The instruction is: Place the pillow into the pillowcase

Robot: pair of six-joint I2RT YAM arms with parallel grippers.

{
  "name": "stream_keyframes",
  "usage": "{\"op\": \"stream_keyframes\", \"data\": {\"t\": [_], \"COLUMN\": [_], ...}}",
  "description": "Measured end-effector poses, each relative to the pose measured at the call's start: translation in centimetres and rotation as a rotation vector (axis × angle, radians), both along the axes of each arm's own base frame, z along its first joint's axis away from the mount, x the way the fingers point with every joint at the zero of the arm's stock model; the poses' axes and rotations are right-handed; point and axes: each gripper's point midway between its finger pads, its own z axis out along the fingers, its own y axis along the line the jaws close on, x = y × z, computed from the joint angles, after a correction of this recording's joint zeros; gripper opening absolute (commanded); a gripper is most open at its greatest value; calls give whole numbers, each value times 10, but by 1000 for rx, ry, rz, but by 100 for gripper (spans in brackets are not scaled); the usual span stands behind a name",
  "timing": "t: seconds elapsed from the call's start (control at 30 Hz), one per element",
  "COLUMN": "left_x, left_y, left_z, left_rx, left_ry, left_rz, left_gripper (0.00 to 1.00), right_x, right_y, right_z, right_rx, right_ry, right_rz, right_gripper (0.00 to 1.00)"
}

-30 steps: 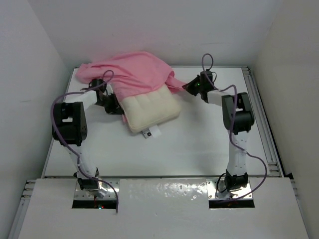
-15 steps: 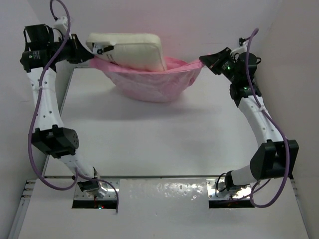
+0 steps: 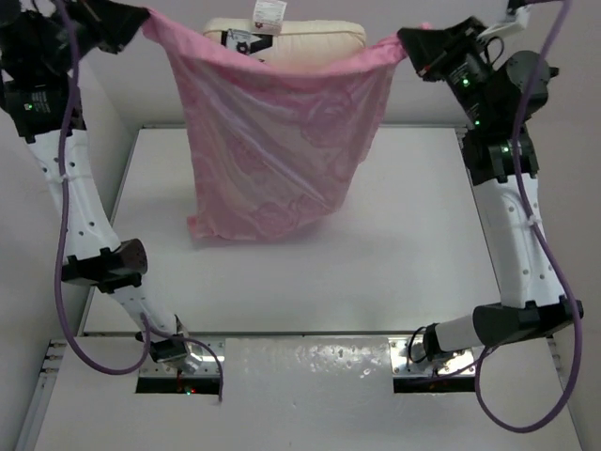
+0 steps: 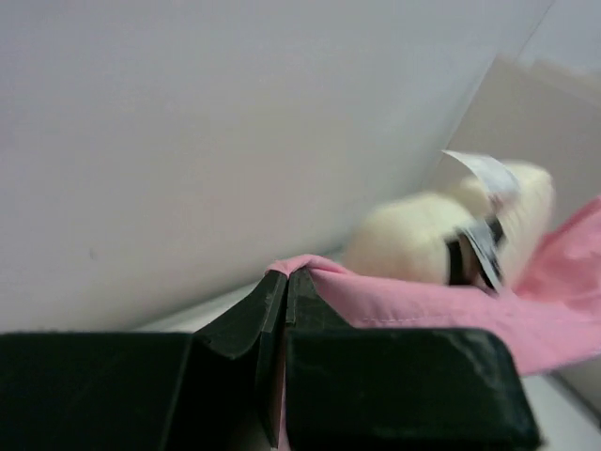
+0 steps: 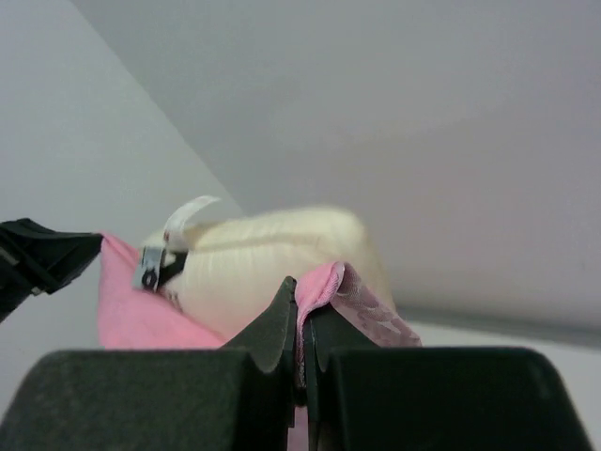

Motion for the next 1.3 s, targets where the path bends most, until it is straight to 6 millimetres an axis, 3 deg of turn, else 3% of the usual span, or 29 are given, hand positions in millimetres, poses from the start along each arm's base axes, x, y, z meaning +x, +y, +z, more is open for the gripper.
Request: {"op": "stream_keyframes", "data": {"t": [0.07,0.17,0.23,0.33,0.47,0.6,0.73,0.9,1.0,1.07,1.13,1.2,1.3], "left_x": [-9,-32,-56,-96,-117,-116,-116,-133,-143,-148,-150,-149,-137], "left_y": [16,53,63,57,49,73,121,200,241,261,271,274,266], "left_z": [34,82,112,145,154,154,154,159,162,163,164,164,163], "left_rx": [-67,-135,-143,-112,-103,-108,-138,-199,-238,-255,-268,-271,-266], "left_ry": [-85,-232,-332,-461,-496,-501,-497,-540,-583,-610,-626,-639,-641], "left_rz": [12,62,61,43,44,121,271,549,709,793,835,845,813], "left_gripper": [0,0,0,0,0,0,0,0,0,0,0,0,0], "right_x": [-22,-59,-82,-100,-85,-66,-55,-54,-71,-97,-124,-151,-169], "right_y": [-2,-6,0,0,-4,17,74,183,247,286,311,323,308], "right_z": [49,105,128,140,127,112,89,69,49,31,17,6,2], "right_rx": [-3,-3,-6,-17,-27,-11,-9,-48,-97,-146,-188,-215,-240], "right_ry": [-125,-283,-360,-410,-363,-316,-267,-250,-259,-264,-285,-302,-314], "right_rz": [-16,-31,-2,0,-31,28,161,351,458,536,596,642,632], "right_gripper": [0,0,0,0,0,0,0,0,0,0,0,0,0]}}
